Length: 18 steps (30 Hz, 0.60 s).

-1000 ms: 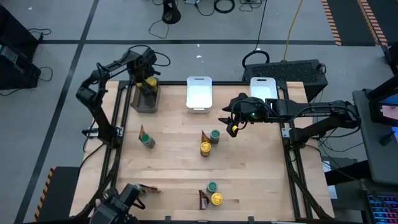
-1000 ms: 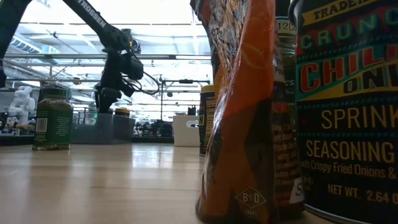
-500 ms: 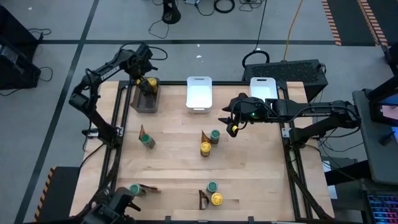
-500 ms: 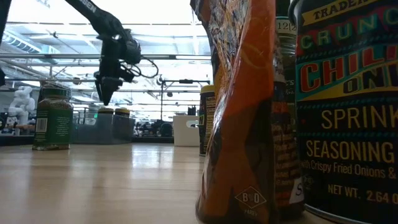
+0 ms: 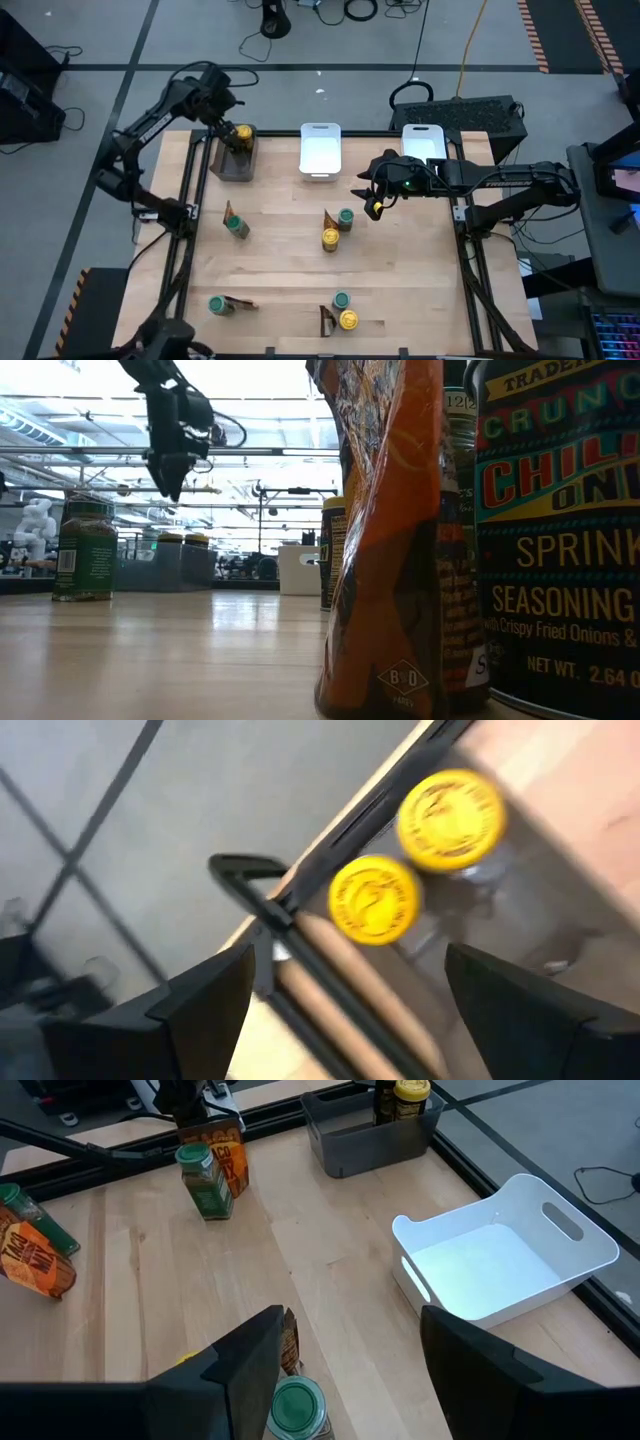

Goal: Sort spices by type
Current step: Put the top yellow seasoning bottle into the black bin

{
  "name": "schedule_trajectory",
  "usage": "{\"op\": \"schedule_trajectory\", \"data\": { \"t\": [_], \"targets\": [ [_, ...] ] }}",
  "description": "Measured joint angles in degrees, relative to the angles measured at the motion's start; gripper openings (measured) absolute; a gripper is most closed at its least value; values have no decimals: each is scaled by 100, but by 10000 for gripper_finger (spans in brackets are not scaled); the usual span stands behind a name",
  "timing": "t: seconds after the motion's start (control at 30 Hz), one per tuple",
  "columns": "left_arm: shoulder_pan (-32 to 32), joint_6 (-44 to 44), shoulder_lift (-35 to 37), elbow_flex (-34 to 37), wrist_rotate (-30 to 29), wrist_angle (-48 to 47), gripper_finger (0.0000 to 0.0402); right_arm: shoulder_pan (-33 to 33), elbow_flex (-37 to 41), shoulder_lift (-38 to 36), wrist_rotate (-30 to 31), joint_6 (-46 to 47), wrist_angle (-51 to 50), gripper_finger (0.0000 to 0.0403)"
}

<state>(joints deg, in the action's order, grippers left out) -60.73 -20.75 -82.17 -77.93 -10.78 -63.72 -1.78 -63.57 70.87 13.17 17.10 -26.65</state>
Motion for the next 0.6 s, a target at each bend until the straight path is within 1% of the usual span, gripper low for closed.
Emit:
{"op": "schedule_trajectory", "data": {
  "t": [0.17, 0.3, 0.4, 0.5, 0.6],
  "targets": [
    [47, 397, 459, 0, 1193, 0, 332, 0, 0, 0, -61, 11, 2, 219],
    [314, 600, 836, 0, 1975, 14, 332, 0, 0, 0, -144, 22, 4, 219],
    [674, 698, 1070, 0, 2391, 23, 332, 0, 0, 0, -150, 22, 8, 219],
    [1162, 825, 1262, 0, 2830, 26, 332, 0, 0, 0, -149, -14, 38, 219],
    [1762, 900, 1359, 0, 3026, 26, 332, 0, 0, 0, -149, -22, 35, 219]
  ]
}}
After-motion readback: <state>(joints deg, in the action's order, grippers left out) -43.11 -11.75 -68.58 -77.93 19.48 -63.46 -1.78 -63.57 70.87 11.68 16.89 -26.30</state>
